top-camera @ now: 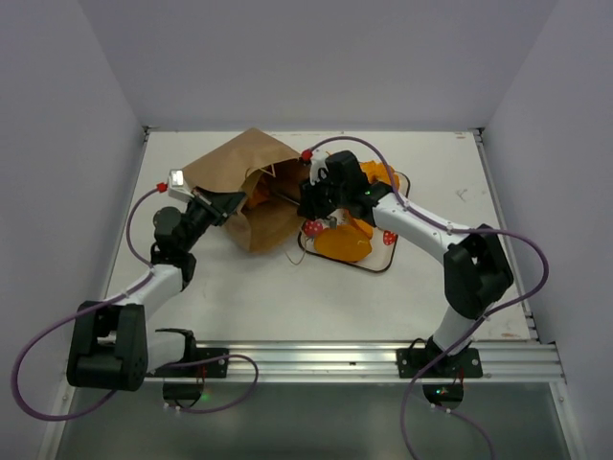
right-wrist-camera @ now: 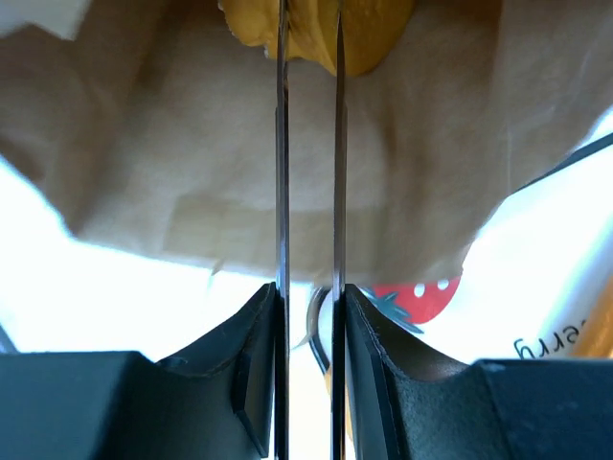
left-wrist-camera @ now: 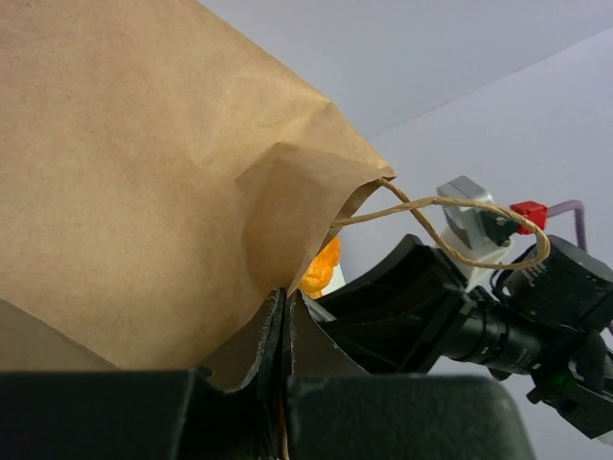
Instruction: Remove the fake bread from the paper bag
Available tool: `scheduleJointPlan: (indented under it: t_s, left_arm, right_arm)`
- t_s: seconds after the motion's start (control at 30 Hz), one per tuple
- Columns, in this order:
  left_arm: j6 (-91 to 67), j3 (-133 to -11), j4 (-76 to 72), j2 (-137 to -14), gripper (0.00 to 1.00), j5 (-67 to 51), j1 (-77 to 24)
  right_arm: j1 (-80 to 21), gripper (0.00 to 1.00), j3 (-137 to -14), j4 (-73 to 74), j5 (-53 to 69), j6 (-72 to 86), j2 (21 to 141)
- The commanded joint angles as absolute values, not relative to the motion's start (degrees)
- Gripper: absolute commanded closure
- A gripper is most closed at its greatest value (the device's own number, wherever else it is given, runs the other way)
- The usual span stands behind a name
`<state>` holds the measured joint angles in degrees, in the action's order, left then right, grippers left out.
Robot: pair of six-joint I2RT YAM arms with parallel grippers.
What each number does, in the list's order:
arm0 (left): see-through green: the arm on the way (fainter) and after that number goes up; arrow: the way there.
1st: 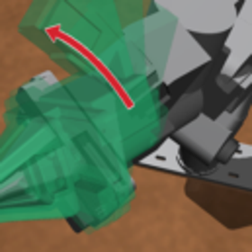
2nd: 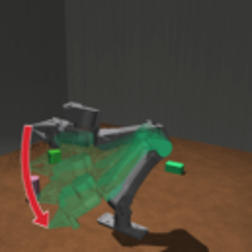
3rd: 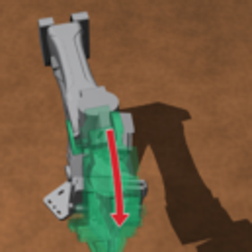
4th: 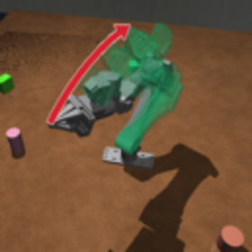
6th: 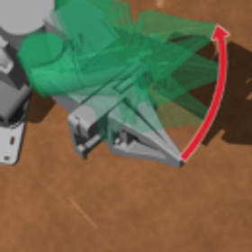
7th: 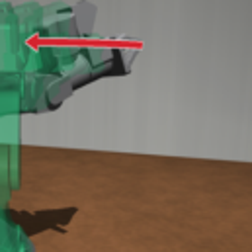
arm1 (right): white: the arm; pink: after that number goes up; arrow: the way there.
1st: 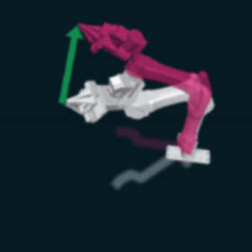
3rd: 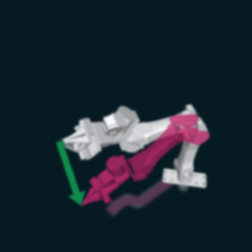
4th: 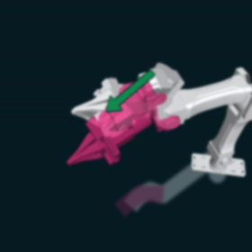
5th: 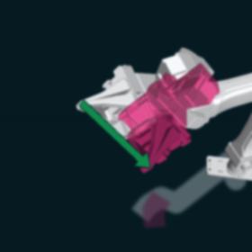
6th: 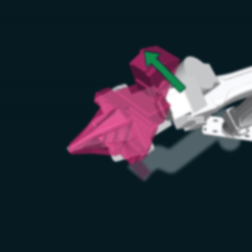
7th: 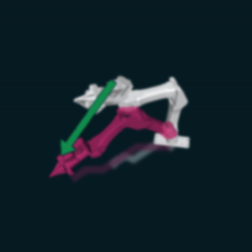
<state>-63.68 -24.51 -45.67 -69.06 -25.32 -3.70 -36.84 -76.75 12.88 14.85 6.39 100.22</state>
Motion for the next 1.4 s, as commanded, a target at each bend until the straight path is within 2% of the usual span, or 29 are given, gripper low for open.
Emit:
scheduleJointPlan:
  t_s: [0.0, 1.37]
  left_arm:
    - [-61.61, -25.4, -48.43, -70.22, 0.98, -23.56, -3.08]
    - [-60.65, -31.2, -49.22, -77.08, 0.98, -23.47, -1.76]
  right_arm:
    - [-36.47, 1.0, -76.64, 11.16, 17.93, 6.24, 94.84]
    - [-28.21, 1.0, -69.7, 15.38, 31.02, 9.4, 84.11]
